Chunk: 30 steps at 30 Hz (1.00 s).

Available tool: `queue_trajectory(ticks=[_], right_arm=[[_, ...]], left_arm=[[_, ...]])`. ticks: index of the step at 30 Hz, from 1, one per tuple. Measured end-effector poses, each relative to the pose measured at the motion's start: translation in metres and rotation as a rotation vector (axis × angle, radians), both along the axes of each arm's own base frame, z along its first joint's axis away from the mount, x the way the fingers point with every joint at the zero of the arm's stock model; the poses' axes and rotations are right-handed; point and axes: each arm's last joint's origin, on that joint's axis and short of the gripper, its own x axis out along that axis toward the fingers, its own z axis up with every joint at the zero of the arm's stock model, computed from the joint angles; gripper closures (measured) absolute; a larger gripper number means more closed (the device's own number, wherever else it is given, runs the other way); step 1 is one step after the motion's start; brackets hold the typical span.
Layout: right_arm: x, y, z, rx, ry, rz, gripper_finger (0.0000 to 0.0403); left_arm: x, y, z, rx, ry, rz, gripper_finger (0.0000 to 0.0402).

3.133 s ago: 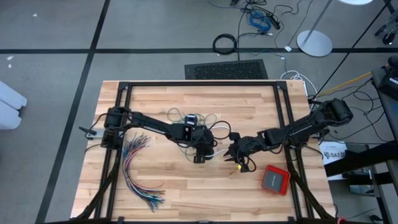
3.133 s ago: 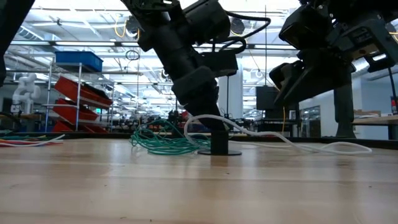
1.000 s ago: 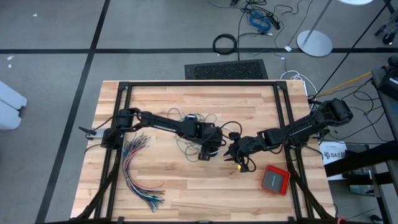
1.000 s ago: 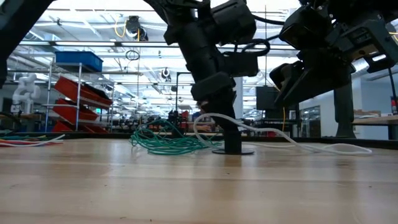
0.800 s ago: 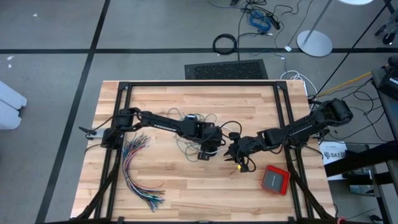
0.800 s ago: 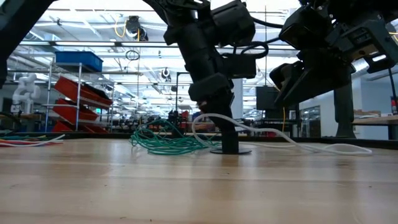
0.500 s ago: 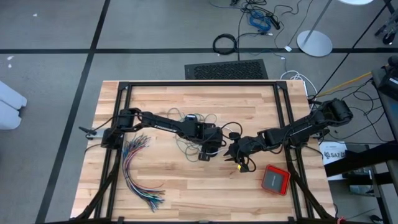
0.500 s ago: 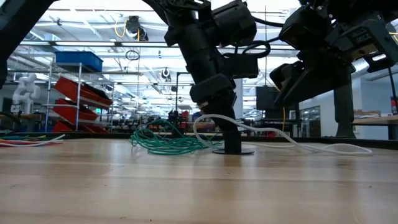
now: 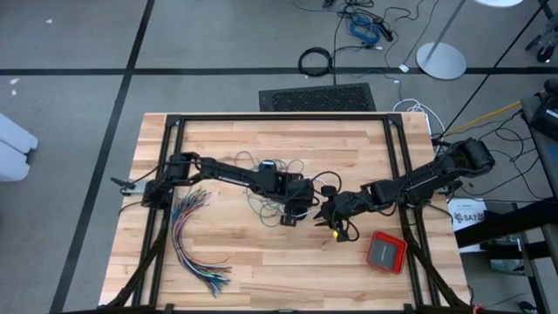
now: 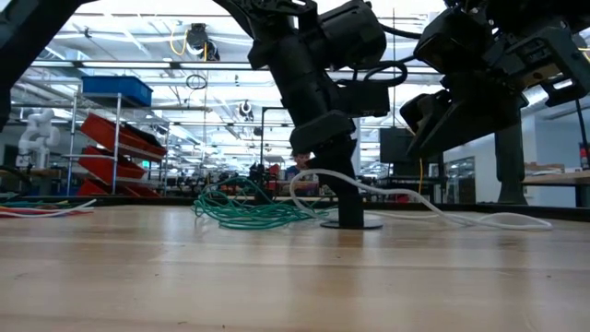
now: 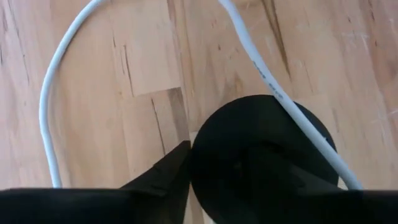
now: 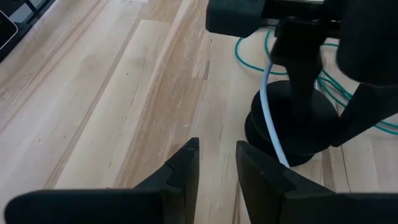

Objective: Coil cords
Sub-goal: Coil the white wire onto the spool

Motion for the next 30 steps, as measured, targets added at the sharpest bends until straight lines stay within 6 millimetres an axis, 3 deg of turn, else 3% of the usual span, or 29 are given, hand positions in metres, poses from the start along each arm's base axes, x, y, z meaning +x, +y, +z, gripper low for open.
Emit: queue_trajectory(ticks=[4,19,30], right_arm=[[0.000,0.000,0.000,-0.002,0.000,0.001,0.0310],[-0.003,-0.002,-0.004,-0.034,0.044,-0.026,0.0310],[-0.017,-0.011,0.005,-0.181,0.078,-0.137,0.0310]], left_arm=[[0.000,0.000,0.001,0.007,0.004,-0.014,0.0305],[0.000,-0.001,0.001,0.019,-0.002,-0.022,0.0305],[0.001,0.000,0.021,0.036,-0.021,-0.023,0.0306]])
